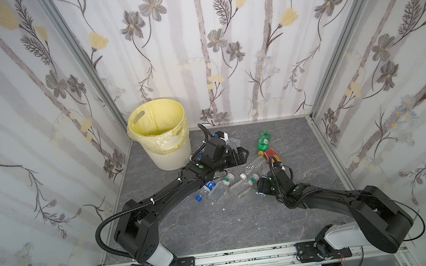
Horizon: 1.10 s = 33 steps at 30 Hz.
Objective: Throw the plastic bottles in the bin
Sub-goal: 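Swing the left gripper back while the right lowers onto a blue-labelled water bottle, then close the right gripper around the clear blue-labelled water bottle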
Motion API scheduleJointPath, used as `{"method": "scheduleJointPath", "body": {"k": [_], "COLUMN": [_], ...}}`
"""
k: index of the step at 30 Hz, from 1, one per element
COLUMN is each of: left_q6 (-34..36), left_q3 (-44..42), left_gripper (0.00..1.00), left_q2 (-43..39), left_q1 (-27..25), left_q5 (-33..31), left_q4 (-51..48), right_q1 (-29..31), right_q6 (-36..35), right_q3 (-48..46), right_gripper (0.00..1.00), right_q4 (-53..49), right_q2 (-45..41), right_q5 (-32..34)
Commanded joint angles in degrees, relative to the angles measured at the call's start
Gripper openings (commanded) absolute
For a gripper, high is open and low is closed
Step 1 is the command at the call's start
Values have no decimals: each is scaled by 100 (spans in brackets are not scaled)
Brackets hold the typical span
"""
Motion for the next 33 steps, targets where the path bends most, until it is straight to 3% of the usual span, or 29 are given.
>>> {"method": "scheduleJointPath", "body": {"k": [1,7,16,33], "left_q6": [-80,-126,-167,-251], "left_q3": [14,14,121,81], "left_gripper": [100,100,100,100], "left_q2": [54,162,310,176], "left_q1": [-21,-45,-122,-165], "left_q5": [64,116,162,44], "left_q4": [207,217,225,215], "right_q1": [-24,-58,-108,-112], "right_q6": [89,97,91,-295], "right_q3": [6,-161,-347,-7], "right_gripper": [80,67,58,56], "right_q4": [340,399,446,-180], "right_q2": [79,46,-110,-731], "right_q5": [-115,-123,-141,-16]}}
